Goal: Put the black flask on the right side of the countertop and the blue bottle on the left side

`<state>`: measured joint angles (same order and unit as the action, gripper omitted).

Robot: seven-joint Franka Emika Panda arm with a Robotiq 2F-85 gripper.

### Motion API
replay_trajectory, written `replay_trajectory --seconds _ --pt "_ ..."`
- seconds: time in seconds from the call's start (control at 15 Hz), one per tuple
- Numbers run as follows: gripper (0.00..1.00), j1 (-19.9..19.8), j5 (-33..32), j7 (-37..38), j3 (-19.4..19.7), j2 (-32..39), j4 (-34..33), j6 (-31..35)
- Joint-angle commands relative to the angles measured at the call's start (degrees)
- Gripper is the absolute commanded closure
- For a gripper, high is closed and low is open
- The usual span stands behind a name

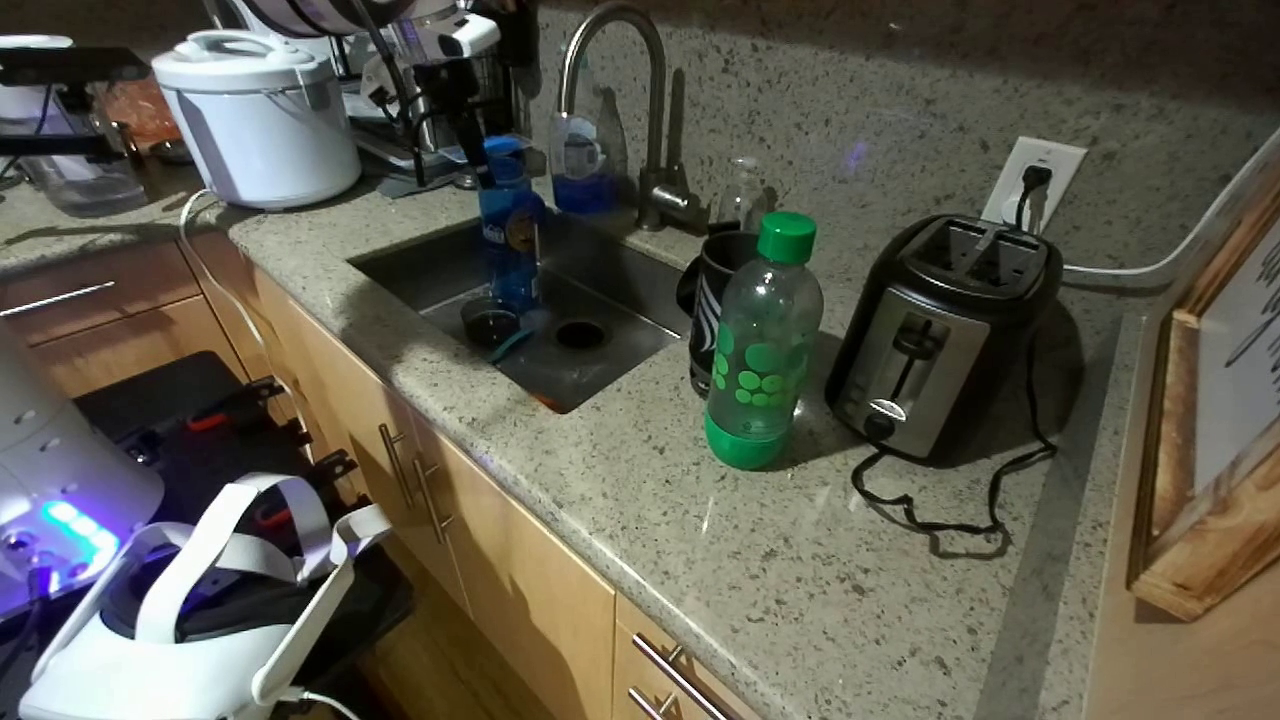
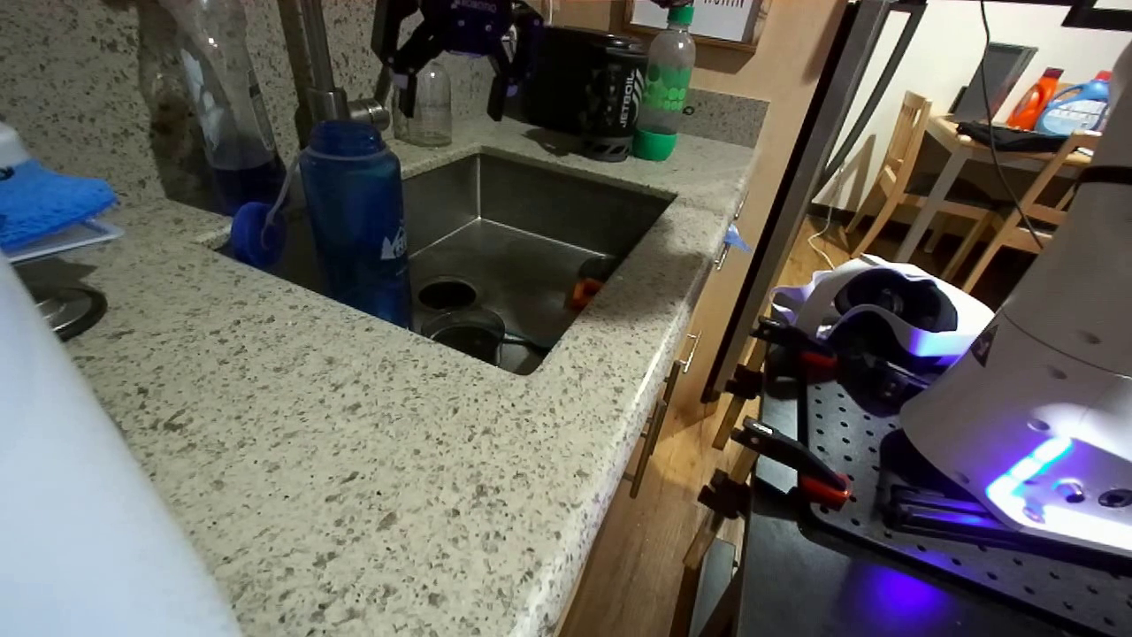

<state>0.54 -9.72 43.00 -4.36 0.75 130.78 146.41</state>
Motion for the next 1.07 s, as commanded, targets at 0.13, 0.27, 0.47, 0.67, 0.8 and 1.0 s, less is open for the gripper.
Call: replay_trajectory --seconds 0.13,0.27,0.47,0.67,0.8,1.0 --pt "0.00 1.6 2.0 -1.0 0.6 0.7 -4.0 0.3" --pt "0.00 1.6 2.4 -1.2 0.6 1.6 -5.2 0.0" --pt "0.00 1.8 2.3 -1.1 0.6 3.5 -7.2 -0.6" --pt "0.00 2.4 1.8 -0.7 0.8 5.9 -9.7 -1.5" --pt "0.00 2.9 1.8 -0.7 1.1 7.4 -11.2 -2.0" --pt "0.00 3.6 1.7 -0.4 1.7 9.6 -12.9 -2.5"
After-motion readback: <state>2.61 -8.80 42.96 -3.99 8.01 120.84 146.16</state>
